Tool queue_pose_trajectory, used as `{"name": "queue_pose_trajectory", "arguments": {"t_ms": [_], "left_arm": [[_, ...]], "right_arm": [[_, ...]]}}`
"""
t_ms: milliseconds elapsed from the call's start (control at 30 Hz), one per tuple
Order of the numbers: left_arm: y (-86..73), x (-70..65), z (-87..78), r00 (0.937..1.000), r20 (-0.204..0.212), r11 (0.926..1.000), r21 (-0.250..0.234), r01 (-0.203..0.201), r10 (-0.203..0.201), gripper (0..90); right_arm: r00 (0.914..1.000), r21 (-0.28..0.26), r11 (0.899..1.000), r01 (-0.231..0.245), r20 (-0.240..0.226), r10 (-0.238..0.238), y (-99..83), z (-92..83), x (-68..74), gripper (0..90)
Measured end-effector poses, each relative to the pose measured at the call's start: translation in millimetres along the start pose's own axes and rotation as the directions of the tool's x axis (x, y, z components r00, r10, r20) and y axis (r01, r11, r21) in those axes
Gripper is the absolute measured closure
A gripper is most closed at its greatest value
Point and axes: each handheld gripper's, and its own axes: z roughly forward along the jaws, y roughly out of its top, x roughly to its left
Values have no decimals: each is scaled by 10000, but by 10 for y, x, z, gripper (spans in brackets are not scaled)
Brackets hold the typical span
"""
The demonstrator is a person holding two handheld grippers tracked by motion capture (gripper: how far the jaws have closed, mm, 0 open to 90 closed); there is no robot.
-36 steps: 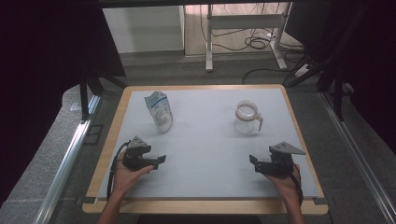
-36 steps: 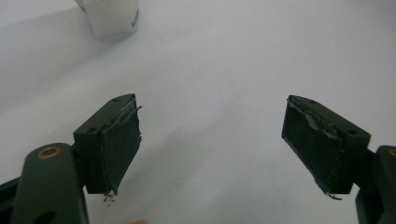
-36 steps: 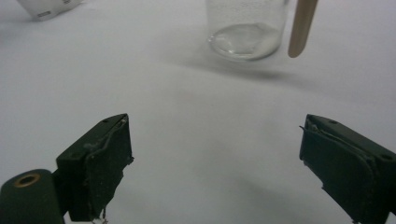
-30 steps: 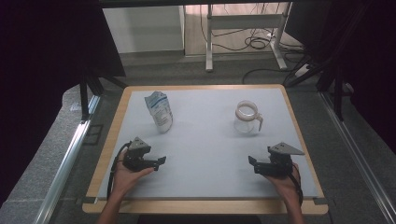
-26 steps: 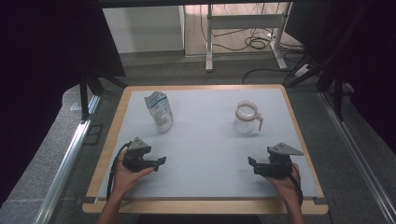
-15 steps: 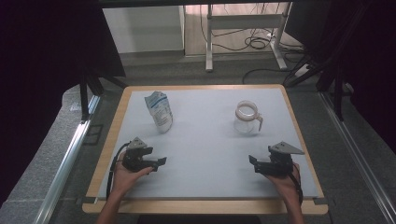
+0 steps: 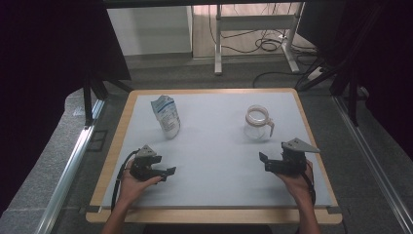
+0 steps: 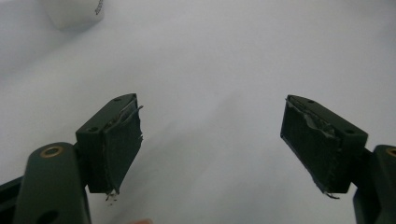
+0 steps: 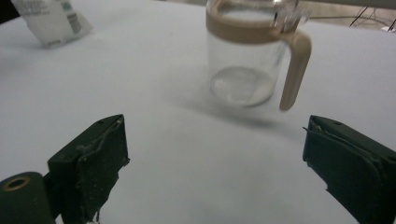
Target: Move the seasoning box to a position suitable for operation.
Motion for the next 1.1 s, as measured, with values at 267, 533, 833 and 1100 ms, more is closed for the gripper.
{"name": "queue_pose_trajectory", "arguments": {"t_ms": [267, 533, 833, 1100], "left_arm": [[-22, -7, 28, 10000, 61, 9998, 179, -2, 1, 205], [-34, -13, 19, 10000, 82, 9998, 193, 18, -20, 204], [-36, -22, 12, 9999, 113, 9997, 248, -36, 33, 202], [-44, -15, 19, 10000, 81, 9995, 306, -23, 20, 200]], "right_arm": [[9995, 161, 9993, 325, 43, -326, 250, 164, -51, 38], [9994, 353, 9988, 339, -85, -337, 509, 328, -111, 21], [9999, 590, 9982, 80, 85, -86, 693, 631, -294, 5], [9999, 756, 9971, 83, -137, -73, 781, 871, -370, 0]]}}
